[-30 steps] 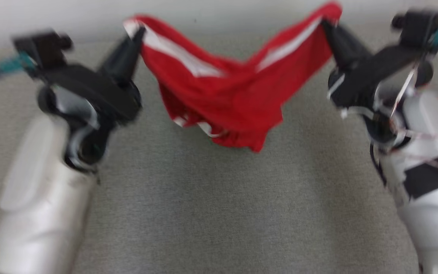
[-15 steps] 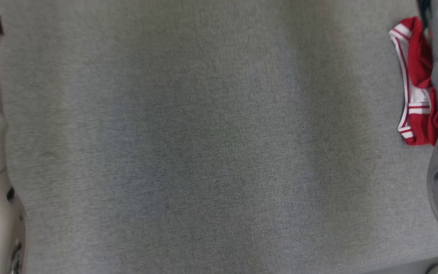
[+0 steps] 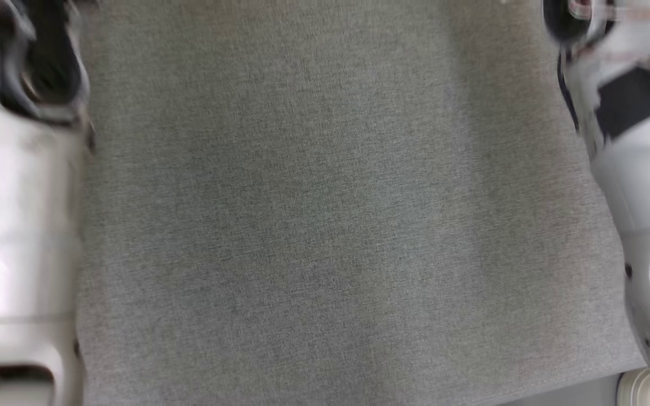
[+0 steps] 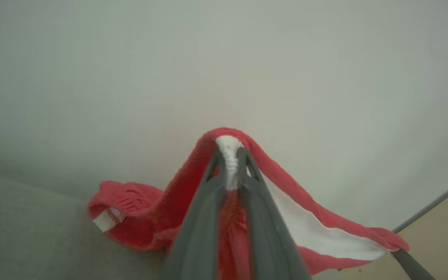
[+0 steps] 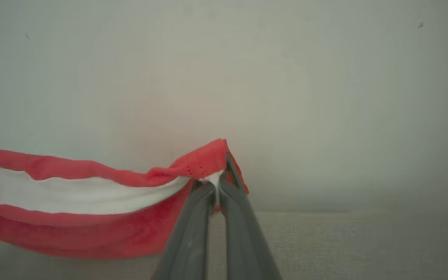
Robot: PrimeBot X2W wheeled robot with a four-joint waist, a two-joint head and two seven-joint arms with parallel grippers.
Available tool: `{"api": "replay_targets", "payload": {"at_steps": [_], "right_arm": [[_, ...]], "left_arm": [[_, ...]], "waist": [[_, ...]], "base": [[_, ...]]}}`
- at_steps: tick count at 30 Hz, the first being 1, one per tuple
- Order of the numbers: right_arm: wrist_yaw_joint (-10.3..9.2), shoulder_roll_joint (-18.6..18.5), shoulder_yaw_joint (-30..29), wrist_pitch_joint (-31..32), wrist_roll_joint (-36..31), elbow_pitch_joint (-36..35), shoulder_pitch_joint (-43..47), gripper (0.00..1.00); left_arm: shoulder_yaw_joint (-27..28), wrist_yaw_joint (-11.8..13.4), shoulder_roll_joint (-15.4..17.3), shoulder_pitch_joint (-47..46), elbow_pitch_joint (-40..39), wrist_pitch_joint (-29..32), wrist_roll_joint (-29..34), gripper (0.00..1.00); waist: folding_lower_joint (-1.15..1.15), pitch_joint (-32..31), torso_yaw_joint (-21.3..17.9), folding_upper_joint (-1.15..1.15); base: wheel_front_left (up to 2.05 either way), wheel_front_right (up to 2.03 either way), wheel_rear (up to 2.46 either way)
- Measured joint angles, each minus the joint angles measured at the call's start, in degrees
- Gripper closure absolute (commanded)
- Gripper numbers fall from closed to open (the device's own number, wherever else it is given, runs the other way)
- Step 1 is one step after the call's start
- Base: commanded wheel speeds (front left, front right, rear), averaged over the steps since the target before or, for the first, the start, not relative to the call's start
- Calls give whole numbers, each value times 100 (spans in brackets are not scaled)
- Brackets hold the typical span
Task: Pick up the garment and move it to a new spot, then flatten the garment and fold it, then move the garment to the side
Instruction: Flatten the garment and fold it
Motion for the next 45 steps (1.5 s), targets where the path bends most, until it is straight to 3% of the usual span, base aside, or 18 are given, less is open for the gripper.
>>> {"api": "replay_targets", "payload": {"at_steps": [5, 9, 13, 16, 21, 25, 31, 35, 40, 45], "right_arm": [[0, -660, 678, 750, 735, -711, 1099, 100], [0, -1233, 1183, 1852, 1680, -1892, 2175, 100], [-1, -2226, 1408, 2711, 1944, -2897, 3232, 100], [-1, -2488, 1450, 3139, 2202, -3407, 3828, 100], [-1, -3051, 1369, 4142, 2806, -4608, 5123, 100], [-1, -3322, 1056, 4832, 3159, -5131, 6139, 100], [0, -3389, 168, 5927, 3263, -5390, 7633, 100], [0, -2999, -623, 6324, 2977, -5866, 8284, 100], [-1, -2516, -1156, 6333, 2388, -6481, 8148, 100], [-1, -2330, -1017, 6091, 2014, -6313, 7140, 100]], "left_arm": [[-305, -56, 4, 1159, -260, -41, -282, 100], [-544, -85, 166, 2274, -705, 48, -602, 100], [-857, -88, 425, 3412, -1034, 187, -571, 100], [-979, -71, 492, 3914, -1204, 230, -509, 100], [-1204, 263, 734, 5040, -1657, 285, -210, 100], [-1457, 570, 882, 5789, -2073, 503, 55, 100], [-1740, 884, 1062, 6802, -2669, 1025, 3, 100], [-1818, 1017, 1105, 7166, -3091, 1246, -126, 100], [-1788, 1020, 968, 7175, -3352, 1260, -294, 100], [-1746, 960, 716, 6629, -3316, 1209, -403, 100]], "waist": [[-1, -311, 39, 0], [-2, -719, 92, -1], [-2, -1189, 131, -2], [-3, -1430, 145, -3], [-4, -1994, 165, -3], [-3, -2368, 180, -4], [-3, -2765, 232, -3], [-2, -2865, 344, -3], [-1, -2869, 506, -2], [0, -2804, 635, -1]], "base": [[0, 0, 0], [0, 0, 0], [0, 0, 0], [0, 0, 0], [0, 0, 0], [0, 0, 0], [0, 0, 0], [0, 0, 0], [0, 0, 0], [0, 0, 0]]}}
